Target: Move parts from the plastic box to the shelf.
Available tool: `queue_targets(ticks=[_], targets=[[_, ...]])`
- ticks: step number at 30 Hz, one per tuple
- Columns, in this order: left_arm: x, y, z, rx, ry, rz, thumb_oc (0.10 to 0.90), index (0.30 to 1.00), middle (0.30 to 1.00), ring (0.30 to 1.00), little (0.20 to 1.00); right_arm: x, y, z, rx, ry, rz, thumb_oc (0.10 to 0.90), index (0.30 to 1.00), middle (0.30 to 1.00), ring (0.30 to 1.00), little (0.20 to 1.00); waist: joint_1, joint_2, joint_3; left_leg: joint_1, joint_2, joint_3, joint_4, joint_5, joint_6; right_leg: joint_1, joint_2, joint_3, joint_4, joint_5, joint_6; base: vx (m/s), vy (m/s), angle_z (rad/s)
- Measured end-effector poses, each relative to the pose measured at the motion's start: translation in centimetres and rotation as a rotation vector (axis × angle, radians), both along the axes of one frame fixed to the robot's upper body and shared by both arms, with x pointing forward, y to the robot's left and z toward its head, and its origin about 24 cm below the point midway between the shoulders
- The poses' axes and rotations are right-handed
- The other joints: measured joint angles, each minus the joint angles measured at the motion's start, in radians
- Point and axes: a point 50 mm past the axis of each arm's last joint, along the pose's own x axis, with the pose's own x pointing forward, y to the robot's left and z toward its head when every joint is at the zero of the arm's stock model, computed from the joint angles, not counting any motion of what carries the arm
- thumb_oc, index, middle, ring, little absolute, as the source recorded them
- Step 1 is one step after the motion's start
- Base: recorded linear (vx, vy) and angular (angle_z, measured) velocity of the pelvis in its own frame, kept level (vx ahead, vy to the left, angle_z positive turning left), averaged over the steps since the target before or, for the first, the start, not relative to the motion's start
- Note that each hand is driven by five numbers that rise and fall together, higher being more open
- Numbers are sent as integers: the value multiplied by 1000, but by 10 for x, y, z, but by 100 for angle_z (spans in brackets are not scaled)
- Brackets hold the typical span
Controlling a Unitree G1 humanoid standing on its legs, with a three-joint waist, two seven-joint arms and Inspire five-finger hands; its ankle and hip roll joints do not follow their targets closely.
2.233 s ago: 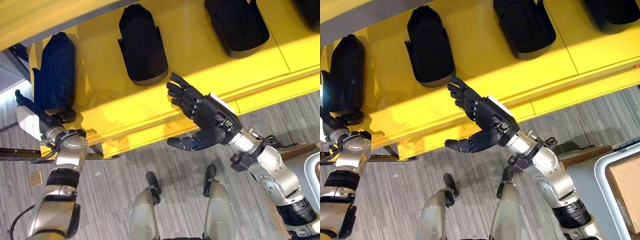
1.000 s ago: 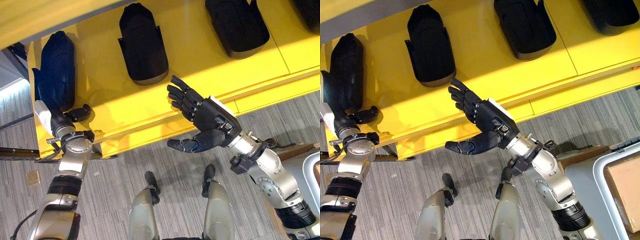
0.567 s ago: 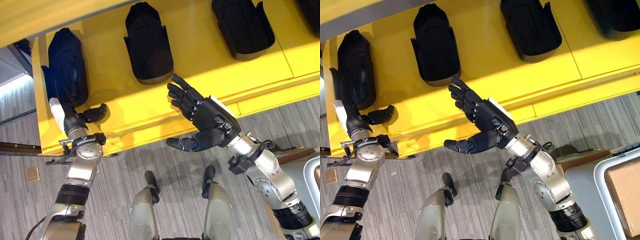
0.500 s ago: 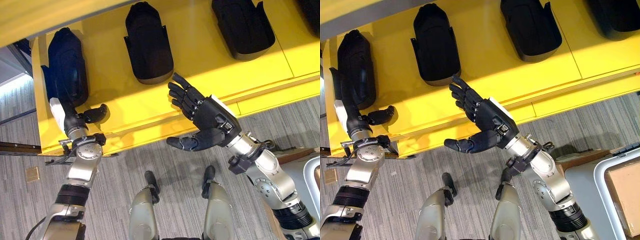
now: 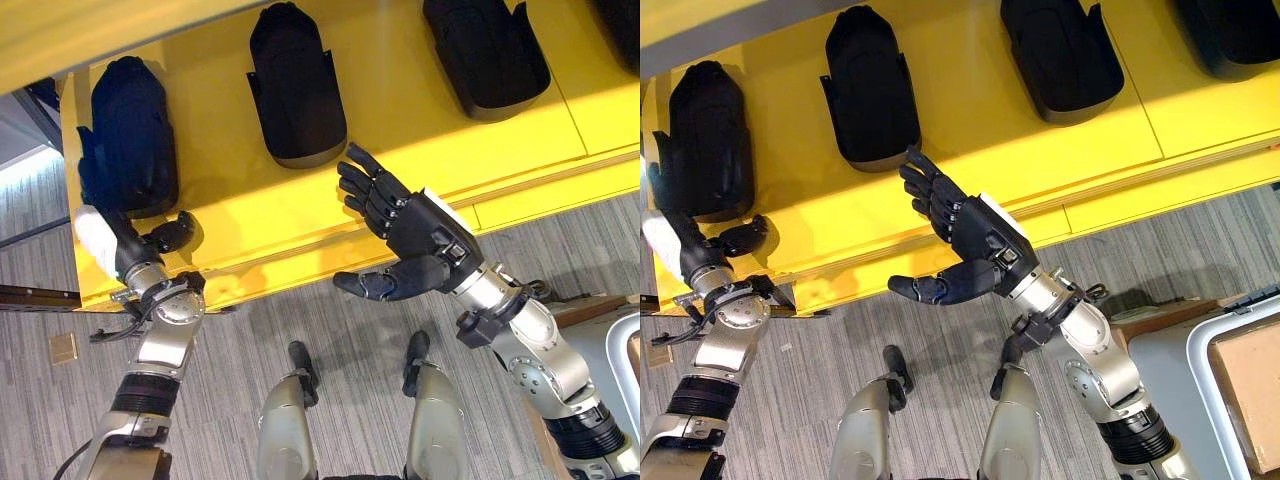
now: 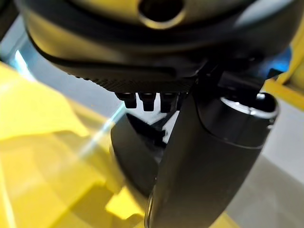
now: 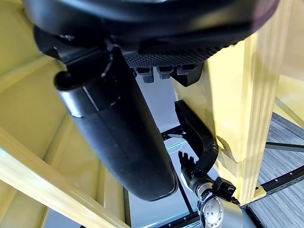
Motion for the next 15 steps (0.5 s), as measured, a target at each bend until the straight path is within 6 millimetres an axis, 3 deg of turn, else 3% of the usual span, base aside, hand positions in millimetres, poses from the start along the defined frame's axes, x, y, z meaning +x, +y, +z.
queue_targets(ticks=[6,9,15], targets=[[-1,10,9,-23,-70,40,900,1000,1000,1000,1000,0,0,0,-1,1,0,900,1000,1000,1000,1000,1,0,0,1,0,2,2,0,0,-1,-1,2,2,0,0,3,7,0],[-3,8,14,-15,-148,43,900,1000,1000,1000,1000,0,0,0,-1,3,0,900,1000,1000,1000,1000,0,0,0,0,0,2,2,0,0,-2,-1,2,2,0,0,0,-28,0],[-12,-10,47,87,-422,64,900,1000,1000,1000,1000,0,0,-1,-10,-3,-5,900,1000,1000,1000,1000,1,-1,0,-3,0,1,1,0,0,-4,0,1,2,0,0,-5,-54,0]])
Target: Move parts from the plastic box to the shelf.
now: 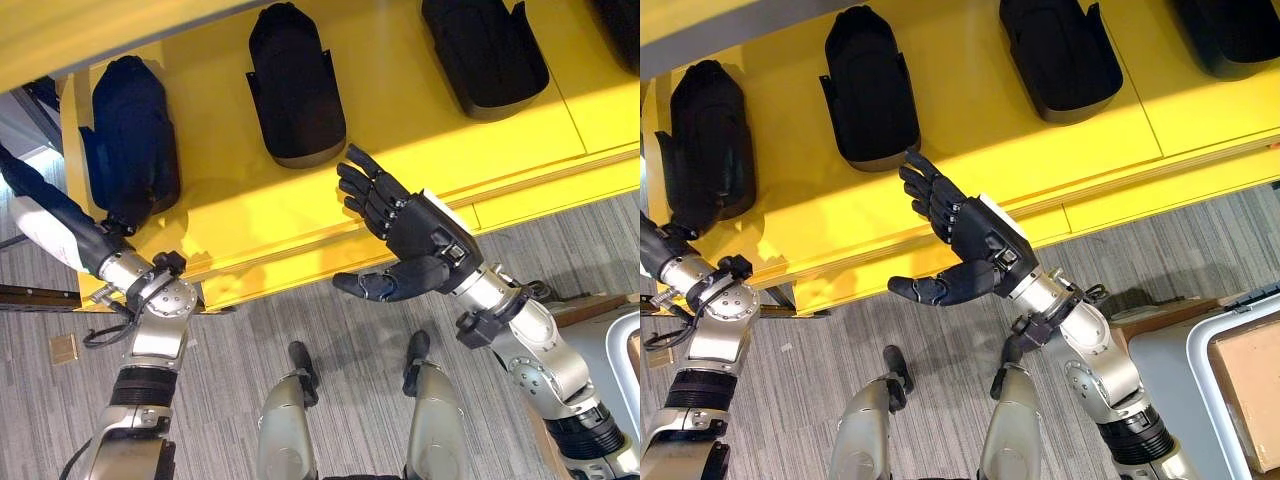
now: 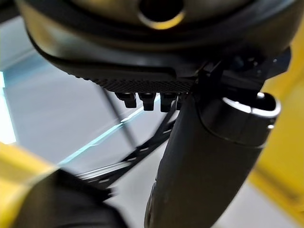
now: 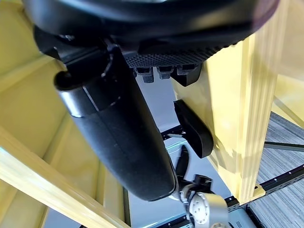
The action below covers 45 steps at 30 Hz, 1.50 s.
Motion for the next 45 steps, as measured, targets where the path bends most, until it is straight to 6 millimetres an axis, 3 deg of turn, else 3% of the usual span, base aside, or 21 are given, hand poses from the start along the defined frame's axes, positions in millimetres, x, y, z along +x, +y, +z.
queue_targets(ticks=[4,7,16,23,26,33,39,45], targets=[[-1,-8,12,39,-40,-48,900,1000,1000,1000,1000,-2,-1,-3,5,5,-6,900,1000,1000,1000,1000,0,-3,0,-1,1,-1,-1,-1,-1,0,2,-1,-3,0,0,-9,-53,0],[-2,-11,10,44,-18,-90,900,1000,1000,1000,1000,-3,-3,-7,9,17,-13,900,1000,1000,1000,1000,0,-10,0,-2,2,-1,-3,-1,-1,1,4,-2,-7,0,0,-12,-30,0],[-13,-25,-25,94,158,-278,900,1000,1000,1000,1000,-7,-4,-8,69,-5,-24,900,1000,1000,1000,1000,11,-36,1,-3,3,-9,-7,-1,-1,17,6,-19,-27,4,2,-10,-51,3],[-34,-53,-29,177,113,-470,900,1000,1000,1000,1000,-15,-10,-21,88,17,-53,900,1000,1000,1000,1000,55,-36,1,12,3,-14,-12,-2,-1,42,9,-26,-49,11,5,-7,-50,2],[-50,-62,-35,197,114,-614,900,1000,1000,1000,1000,-23,-15,-27,113,28,-81,900,1000,1000,1000,1000,59,-36,0,42,-7,-17,-60,20,3,94,12,-53,-115,41,10,-3,-47,9],[-85,-62,-54,207,158,-700,900,1000,1000,1000,1000,-33,-38,-41,205,74,-268,900,1000,1000,1000,1000,65,-22,-8,195,-43,-11,-236,77,-2,264,28,-90,-303,104,31,79,2,6],[-96,-63,-55,124,186,-860,900,1000,1000,1000,1000,-41,-55,-51,225,121,-396,900,1000,1000,1000,1000,95,15,-74,246,-62,-26,-301,91,-5,349,34,-128,-398,133,44,69,2,11],[-106,-65,-96,-159,403,-1071,900,1000,1000,1000,1000,-50,-62,-68,257,216,-496,900,1000,1000,1000,1000,101,-6,-220,328,-62,-26,-392,108,-25,445,66,-160,-504,150,53,-18,-8,4]])
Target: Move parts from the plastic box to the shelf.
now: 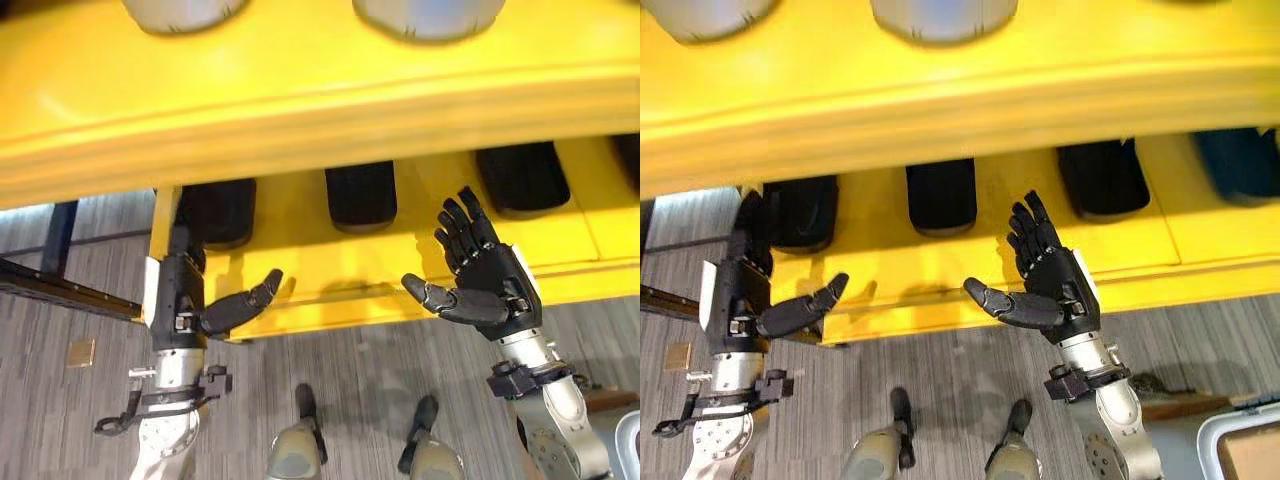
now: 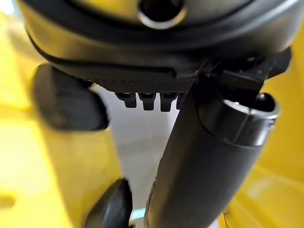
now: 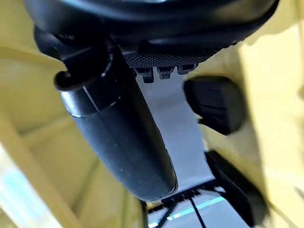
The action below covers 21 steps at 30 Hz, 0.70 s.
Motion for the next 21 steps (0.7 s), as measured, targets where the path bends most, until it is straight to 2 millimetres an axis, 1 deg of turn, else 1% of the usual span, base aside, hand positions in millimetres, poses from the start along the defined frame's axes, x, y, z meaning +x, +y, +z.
queue_targets(ticks=[1,2,3,4,5,6,7,8,9,12,14,18,21], targets=[[0,-3,-9,-34,65,-44,900,1000,1000,1000,1000,1,0,-3,0,26,-10,900,1000,1000,1000,1000,1,-7,-24,3,2,5,-2,0,0,0,2,1,0,-2,2,-30,24,-6],[0,-6,-15,-57,103,-78,900,1000,1000,1000,1000,2,-1,-4,0,38,-16,900,1000,1000,1000,1000,2,-11,-34,6,2,11,-3,0,0,1,2,3,0,-2,2,-24,48,-9],[0,-10,-26,-90,171,-132,900,1000,1000,1000,1000,5,-2,-9,1,64,-32,900,1000,1000,1000,1000,-5,-20,-51,9,2,17,-3,0,0,1,2,6,0,-1,1,-5,61,-9],[-1,-15,-37,-129,236,-191,900,1000,1000,1000,1000,7,-5,-19,-1,123,-53,900,1000,1000,1000,1000,-14,-31,-69,12,2,22,-4,0,0,2,2,9,0,0,0,25,71,-7],[-1,-16,-39,-142,253,-208,900,1000,1000,1000,1000,7,-6,-22,-3,143,-59,900,1000,1000,1000,1000,-17,-34,-72,16,2,23,-5,0,0,4,2,10,0,0,0,62,55,-29],[-3,-22,-49,-213,342,-308,900,1000,1000,1000,1000,7,-11,-46,-15,274,-89,900,1000,1000,1000,1000,-22,-44,-92,52,2,49,-19,-2,-4,14,2,35,-1,-1,0,60,36,-30],[-3,-23,-50,-212,352,-320,900,1000,1000,1000,1000,7,-13,-49,-16,295,-96,900,1000,1000,1000,1000,-25,-45,-95,55,2,51,-20,-8,-4,13,2,39,-1,-1,0,65,34,-32],[-2,-25,-55,-240,393,-369,900,1000,1000,1000,1000,5,-15,-60,-23,356,-108,900,1000,1000,1000,1000,-43,-45,-110,58,2,57,-20,-10,0,14,2,42,-1,-1,0,51,29,-10],[-4,-26,-59,-276,423,-401,900,1000,1000,1000,1000,4,-16,-65,-26,390,-113,900,1000,1000,1000,1000,-50,-45,-120,59,2,61,-20,-9,0,13,2,47,-1,0,1,49,29,-10],[-8,-33,-66,-332,483,-483,900,1000,1000,1000,1000,-3,-19,-77,-31,454,-123,900,1000,1000,1000,1000,-75,-40,-140,65,2,72,-20,-6,-4,10,4,58,-1,6,-3,41,12,-12],[-11,-36,-71,-337,514,-518,900,1000,1000,1000,1000,-7,-19,-82,-34,489,-120,900,1000,1000,1000,1000,-78,-38,-144,78,5,83,-20,-6,-4,10,7,76,-1,8,-4,45,7,-20],[-15,-36,-79,-359,563,-532,900,1000,1000,1000,1000,-8,-17,-87,-51,529,-103,900,1000,1000,1000,1000,-95,-38,-161,80,7,93,-20,-6,-4,5,10,86,-1,11,-6,46,6,-8],[-17,-32,-84,-393,585,-516,900,1000,1000,1000,1000,-10,-13,-93,-84,564,-79,900,1000,1000,1000,1000,-98,-46,-177,86,8,106,-20,-7,-4,5,10,91,-1,12,-6,36,5,-7]])
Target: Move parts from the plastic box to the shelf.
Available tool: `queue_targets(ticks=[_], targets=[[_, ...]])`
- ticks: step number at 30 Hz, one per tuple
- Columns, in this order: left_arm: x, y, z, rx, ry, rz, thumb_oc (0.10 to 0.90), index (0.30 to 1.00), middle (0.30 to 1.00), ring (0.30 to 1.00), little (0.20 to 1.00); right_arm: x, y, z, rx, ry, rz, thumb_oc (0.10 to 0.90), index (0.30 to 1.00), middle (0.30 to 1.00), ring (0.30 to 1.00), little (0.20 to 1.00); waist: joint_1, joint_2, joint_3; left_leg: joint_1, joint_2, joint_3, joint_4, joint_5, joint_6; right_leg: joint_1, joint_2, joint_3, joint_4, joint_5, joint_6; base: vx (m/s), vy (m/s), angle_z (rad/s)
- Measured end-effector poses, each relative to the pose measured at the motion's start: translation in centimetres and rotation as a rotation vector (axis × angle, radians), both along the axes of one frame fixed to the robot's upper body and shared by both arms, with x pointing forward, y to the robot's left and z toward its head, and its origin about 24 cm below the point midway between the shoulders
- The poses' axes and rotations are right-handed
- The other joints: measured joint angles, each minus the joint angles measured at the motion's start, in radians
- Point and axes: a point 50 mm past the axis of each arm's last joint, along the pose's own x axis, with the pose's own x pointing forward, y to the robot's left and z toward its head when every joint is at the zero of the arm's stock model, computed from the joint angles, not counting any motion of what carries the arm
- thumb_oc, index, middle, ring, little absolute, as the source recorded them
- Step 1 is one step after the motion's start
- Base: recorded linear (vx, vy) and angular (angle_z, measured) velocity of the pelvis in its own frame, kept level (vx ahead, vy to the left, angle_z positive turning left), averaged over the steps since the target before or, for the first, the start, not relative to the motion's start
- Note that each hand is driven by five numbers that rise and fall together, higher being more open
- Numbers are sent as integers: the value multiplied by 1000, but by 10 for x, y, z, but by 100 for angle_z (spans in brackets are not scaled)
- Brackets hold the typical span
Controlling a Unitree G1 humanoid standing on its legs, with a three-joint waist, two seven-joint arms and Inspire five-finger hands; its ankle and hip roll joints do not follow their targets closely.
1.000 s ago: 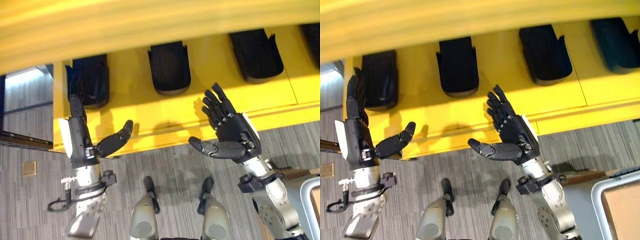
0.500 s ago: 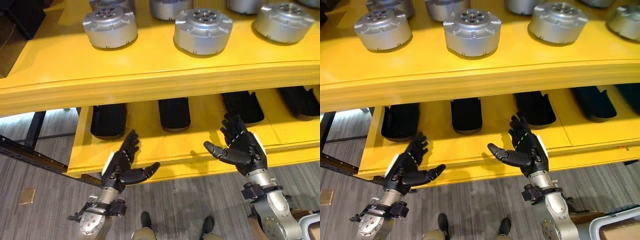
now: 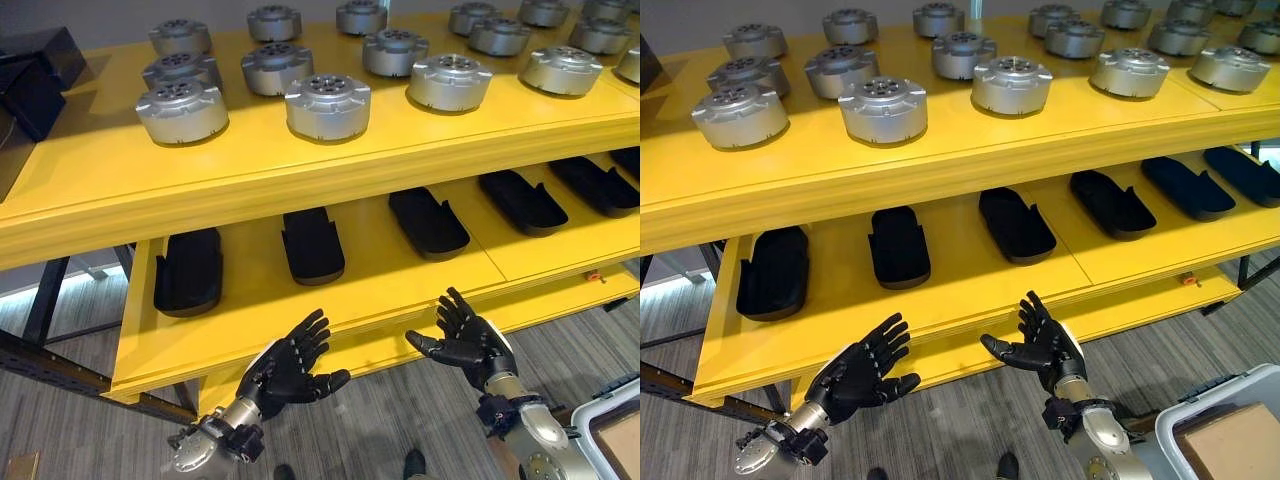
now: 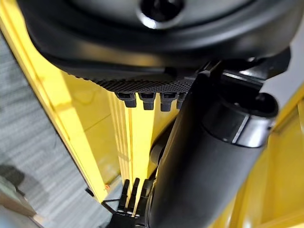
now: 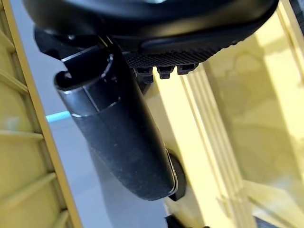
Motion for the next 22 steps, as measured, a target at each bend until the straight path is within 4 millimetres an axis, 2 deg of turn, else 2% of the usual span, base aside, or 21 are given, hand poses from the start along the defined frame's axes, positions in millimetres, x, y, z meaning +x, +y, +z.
queue_targets(ticks=[5,11,14,22], targets=[[-4,7,-3,9,15,21,900,1000,1000,1000,1000,-12,-5,-16,-31,95,13,900,1000,1000,1000,1000,0,-18,-30,3,0,6,0,-9,7,-3,0,5,0,-4,6,38,7,-4],[-28,41,-8,57,65,149,900,1000,1000,1000,1000,-41,-13,-32,-26,191,23,900,1000,1000,1000,1000,-1,-25,-44,10,-1,16,-4,-14,5,-7,0,22,-1,-5,8,54,14,-8],[-39,55,-9,79,89,200,900,1000,1000,1000,1000,-49,-20,-34,-25,213,14,900,1000,1000,1000,1000,1,-24,-45,10,-1,15,-4,-14,6,-7,0,21,-2,-5,8,11,7,0],[-43,56,-8,72,85,182,900,1000,1000,1000,1000,-51,-25,-33,-25,211,26,900,1000,1000,1000,1000,18,-5,-57,9,-1,12,-5,-15,6,-8,-2,18,-7,-8,6,0,0,0]])
